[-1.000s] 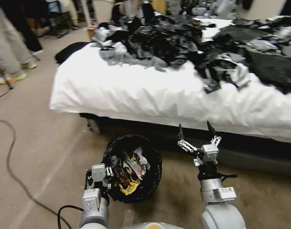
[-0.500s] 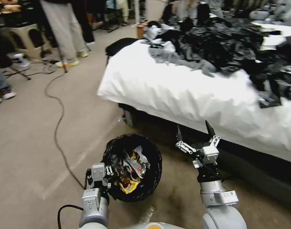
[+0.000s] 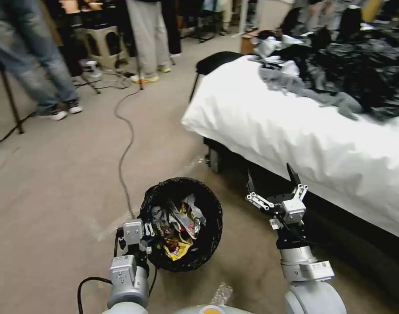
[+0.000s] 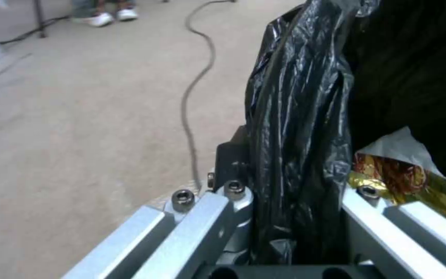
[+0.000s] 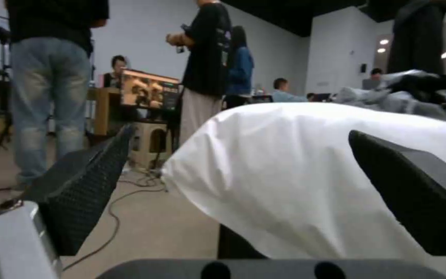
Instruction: Pick up the trash bin, then pick up the garbage from the floor and place it into the trash bin.
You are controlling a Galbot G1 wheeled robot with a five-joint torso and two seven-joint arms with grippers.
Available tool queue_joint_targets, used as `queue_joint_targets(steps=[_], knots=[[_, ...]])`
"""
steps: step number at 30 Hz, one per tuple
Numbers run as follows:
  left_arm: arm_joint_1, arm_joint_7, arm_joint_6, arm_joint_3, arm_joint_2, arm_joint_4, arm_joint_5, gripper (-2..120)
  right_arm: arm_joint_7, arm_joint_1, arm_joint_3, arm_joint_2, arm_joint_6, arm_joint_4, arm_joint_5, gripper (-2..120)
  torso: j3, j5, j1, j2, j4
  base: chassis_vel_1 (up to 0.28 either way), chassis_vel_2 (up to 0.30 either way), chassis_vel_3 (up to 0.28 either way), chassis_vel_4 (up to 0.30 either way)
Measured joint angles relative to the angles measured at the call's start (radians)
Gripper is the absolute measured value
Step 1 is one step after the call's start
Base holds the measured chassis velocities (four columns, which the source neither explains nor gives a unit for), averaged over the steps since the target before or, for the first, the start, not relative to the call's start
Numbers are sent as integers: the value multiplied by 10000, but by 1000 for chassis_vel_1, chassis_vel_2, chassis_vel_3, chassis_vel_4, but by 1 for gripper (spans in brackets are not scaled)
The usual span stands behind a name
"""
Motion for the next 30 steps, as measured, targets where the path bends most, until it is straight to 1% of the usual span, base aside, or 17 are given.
queue_joint_targets(steps=[14,26,30], knots=[[3,3,46,-92,20,-159,-6,1,-21,-54,-76,15,103,-64,-51,100,0,-1,0,0,1,128,122,128,121],[-37,14,52,-97,-8,-151,-19,1,-219,-48,-175,86,292,-152,-40,100,1,0,0,0,0,126,121,125,127],[-62,14,35,-84,-17,-101,-99,1,-222,-39,-130,92,310,-155,-39,100,1,-1,0,0,4,128,119,132,118]])
